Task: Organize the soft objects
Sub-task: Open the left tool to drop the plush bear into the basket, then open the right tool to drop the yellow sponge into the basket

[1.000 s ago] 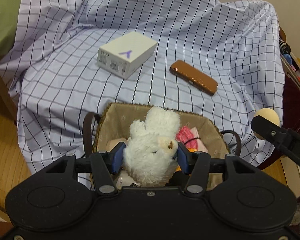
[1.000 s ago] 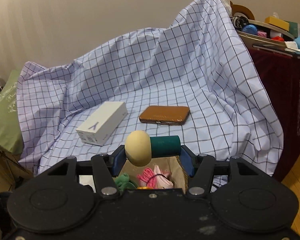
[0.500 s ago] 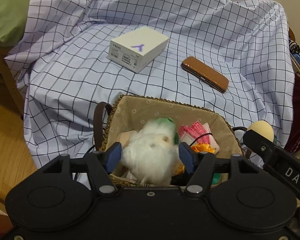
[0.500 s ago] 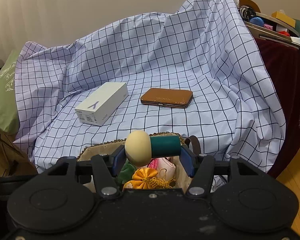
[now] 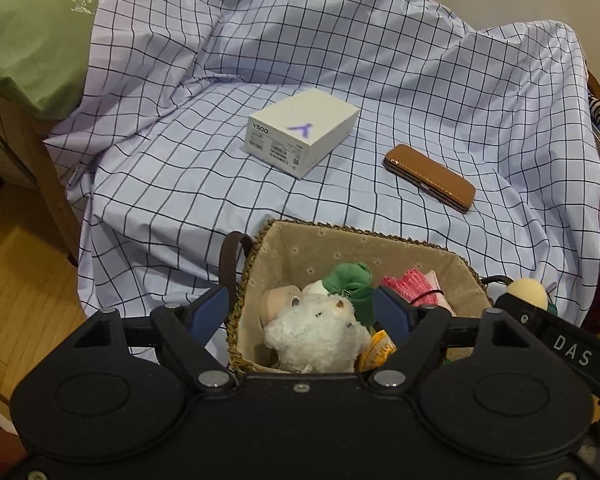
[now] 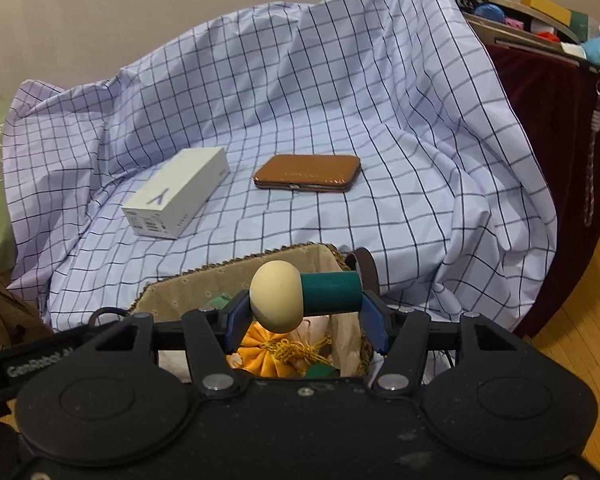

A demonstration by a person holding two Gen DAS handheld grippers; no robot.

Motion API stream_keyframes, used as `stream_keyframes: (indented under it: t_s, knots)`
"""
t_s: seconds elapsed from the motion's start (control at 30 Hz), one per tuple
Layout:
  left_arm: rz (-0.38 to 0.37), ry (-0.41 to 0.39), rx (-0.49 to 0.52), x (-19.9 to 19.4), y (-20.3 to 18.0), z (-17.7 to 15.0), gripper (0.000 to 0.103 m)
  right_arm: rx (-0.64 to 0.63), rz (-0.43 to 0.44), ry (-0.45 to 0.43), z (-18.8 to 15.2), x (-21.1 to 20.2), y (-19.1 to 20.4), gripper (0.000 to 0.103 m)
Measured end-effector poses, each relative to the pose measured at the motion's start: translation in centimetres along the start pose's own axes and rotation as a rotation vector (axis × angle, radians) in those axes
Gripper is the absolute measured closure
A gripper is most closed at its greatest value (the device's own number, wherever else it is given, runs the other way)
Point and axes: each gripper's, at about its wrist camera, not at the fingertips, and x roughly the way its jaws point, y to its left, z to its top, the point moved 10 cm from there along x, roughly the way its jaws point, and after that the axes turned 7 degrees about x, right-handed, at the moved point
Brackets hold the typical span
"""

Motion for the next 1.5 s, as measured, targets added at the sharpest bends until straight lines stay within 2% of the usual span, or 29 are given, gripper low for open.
stream_keyframes:
  t_s: [0.43, 1.0, 1.43, 1.5]
  knots:
    - [0.018, -0.003, 0.025, -0.2, 0.1, -0.3, 0.026, -0.06, 0.02, 0.038, -0.9, 0.3, 1.0, 0.044]
    - [0.032, 0.001, 0.044, -0.1, 0.2, -0.3, 0.024, -0.074, 0.034, 0.04, -0.9, 0.2, 0.9, 0.043]
    - [0.038, 0.001, 0.053, -0.2, 0.2, -0.3, 0.024, -0.096, 0.036, 0.011, -0.1, -0.2, 1.1, 0.03]
    - [0.041, 0.001, 0.061, -0.3, 0.2, -0.2, 0.019, -0.121, 0.025, -0.007, 0.3, -0.4, 1.2, 0.028]
